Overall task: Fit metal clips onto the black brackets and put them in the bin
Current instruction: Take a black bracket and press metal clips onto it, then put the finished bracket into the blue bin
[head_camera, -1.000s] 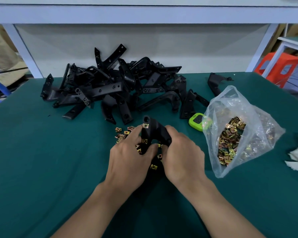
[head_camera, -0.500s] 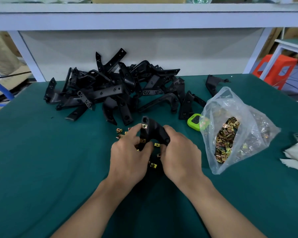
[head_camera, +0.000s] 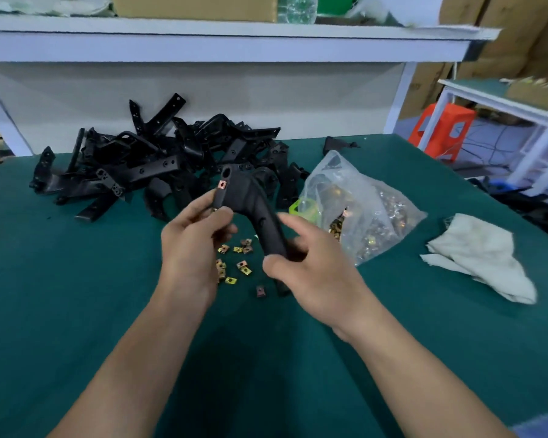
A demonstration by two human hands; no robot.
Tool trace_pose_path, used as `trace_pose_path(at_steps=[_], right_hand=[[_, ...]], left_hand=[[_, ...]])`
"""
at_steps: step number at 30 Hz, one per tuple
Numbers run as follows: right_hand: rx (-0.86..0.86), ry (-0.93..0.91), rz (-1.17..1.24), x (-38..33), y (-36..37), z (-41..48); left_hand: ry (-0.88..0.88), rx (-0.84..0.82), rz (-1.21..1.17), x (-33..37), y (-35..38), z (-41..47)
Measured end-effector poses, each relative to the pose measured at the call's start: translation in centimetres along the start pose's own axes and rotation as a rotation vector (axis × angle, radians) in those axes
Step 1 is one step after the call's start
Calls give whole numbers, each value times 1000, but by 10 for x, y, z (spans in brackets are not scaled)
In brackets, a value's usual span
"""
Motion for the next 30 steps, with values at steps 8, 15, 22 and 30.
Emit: trace_pose_path(at_steps=[8, 15, 22, 30], right_hand=[[328, 270, 555, 45, -91, -104], [722, 438, 809, 111, -189, -187], [947, 433, 933, 129, -337, -127], [673, 471, 515, 135, -288, -59]], left_hand=[[-350, -423, 55, -54, 125, -73], [-919, -577, -23, -142, 246, -147], [-840, -767, 262, -165, 376, -153], [-436, -851, 573, -170, 349, -124]])
Point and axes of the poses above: each hand's wrist, its own z-axis towards the middle knuckle, its own y-axis out of the palm, x = y × z, the point moved 2 cm from there along z, towards the middle knuckle, and after that the axes turned 7 degrees about -z, right-handed, at the moved point
